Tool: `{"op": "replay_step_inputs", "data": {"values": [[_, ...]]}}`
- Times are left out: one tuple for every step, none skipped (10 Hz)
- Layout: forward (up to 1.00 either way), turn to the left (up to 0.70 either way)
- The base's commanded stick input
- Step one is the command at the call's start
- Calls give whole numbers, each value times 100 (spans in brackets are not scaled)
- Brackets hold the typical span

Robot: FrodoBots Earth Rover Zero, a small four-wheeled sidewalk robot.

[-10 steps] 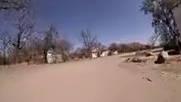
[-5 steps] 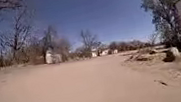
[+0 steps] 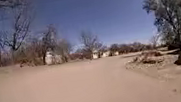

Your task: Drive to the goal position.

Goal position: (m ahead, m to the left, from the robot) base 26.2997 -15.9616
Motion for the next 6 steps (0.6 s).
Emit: {"op": "replay_step_inputs", "data": {"values": [[100,0],[100,0],[100,0],[100,0],[100,0],[100,0]]}}
